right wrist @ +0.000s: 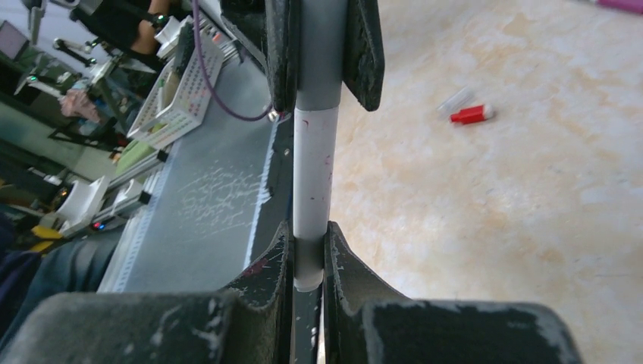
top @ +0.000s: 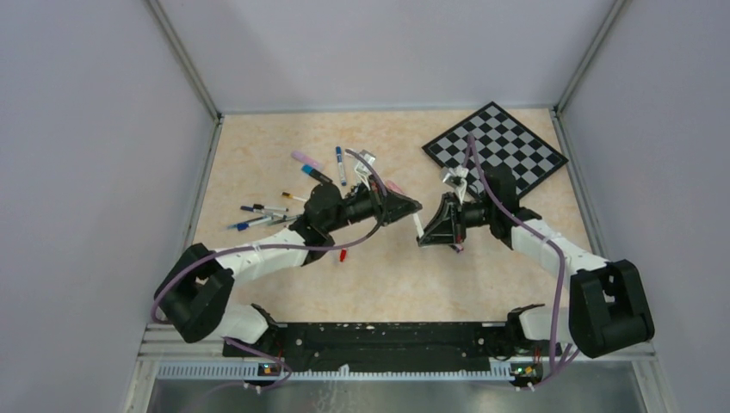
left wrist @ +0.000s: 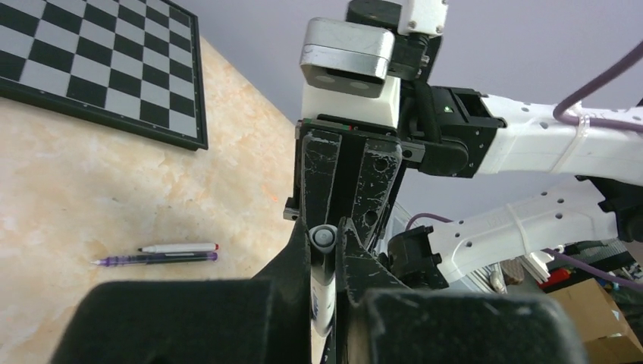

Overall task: Open the pen caps
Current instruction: Open the pen cap from the pen, then place the pen at the center of the board.

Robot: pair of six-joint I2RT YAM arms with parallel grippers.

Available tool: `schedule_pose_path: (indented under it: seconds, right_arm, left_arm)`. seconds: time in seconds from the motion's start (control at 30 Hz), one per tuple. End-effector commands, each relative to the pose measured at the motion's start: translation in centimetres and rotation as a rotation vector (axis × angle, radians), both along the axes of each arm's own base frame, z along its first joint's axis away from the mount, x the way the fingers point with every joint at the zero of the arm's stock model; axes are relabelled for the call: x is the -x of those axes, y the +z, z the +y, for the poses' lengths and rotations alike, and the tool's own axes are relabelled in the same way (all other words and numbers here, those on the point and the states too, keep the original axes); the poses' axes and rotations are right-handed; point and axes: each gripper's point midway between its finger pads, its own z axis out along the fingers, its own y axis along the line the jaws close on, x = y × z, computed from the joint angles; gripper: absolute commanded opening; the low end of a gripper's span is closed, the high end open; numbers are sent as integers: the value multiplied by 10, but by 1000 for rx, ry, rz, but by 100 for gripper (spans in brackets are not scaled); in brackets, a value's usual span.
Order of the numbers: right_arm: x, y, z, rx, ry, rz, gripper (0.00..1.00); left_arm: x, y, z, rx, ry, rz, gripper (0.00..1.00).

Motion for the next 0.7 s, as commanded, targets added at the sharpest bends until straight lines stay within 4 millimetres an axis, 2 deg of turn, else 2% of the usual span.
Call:
schedule_pose_path:
  seconds: [0.0, 0.07, 0.13, 0.23, 0.33, 0.4, 0.43, 0.5, 0.53, 0.6, 0.67]
  right_arm:
    - [13, 2, 5, -21, 70, 73, 0]
    - [12, 0, 6, -14, 66, 84, 0]
    - [10, -2, 6, -6, 61, 90, 0]
    - [8, -5, 6, 4, 47, 89, 0]
    - [-1, -14, 7, 50, -2, 47, 0]
    - [-20, -33, -2, 199, -73, -103, 0]
    - [-34, -39, -9, 291, -127, -172, 0]
    - [-65, -55, -34, 475, -274, -283, 0]
    - [-78, -62, -49, 550, -344, -329, 0]
    - [-95, -68, -76, 627, -454, -352, 0]
    - [-104, -72, -93, 660, -513, -321, 0]
  left_arm:
    - [-78, 136, 72, 223, 347, -258, 0]
    - [-92, 156, 89, 252, 410, -282, 0]
    - [-95, 168, 99, 276, 445, -292, 0]
    - [-92, 174, 112, 303, 488, -293, 0]
    - [-83, 169, 121, 312, 500, -292, 0]
    - [-76, 156, 123, 280, 485, -274, 0]
    - [-69, 142, 124, 242, 470, -252, 0]
    - [-57, 118, 126, 186, 450, -211, 0]
    - [-51, 98, 127, 140, 442, -170, 0]
    - [-40, 63, 132, 64, 436, -97, 0]
    - [-28, 33, 138, 2, 428, -38, 0]
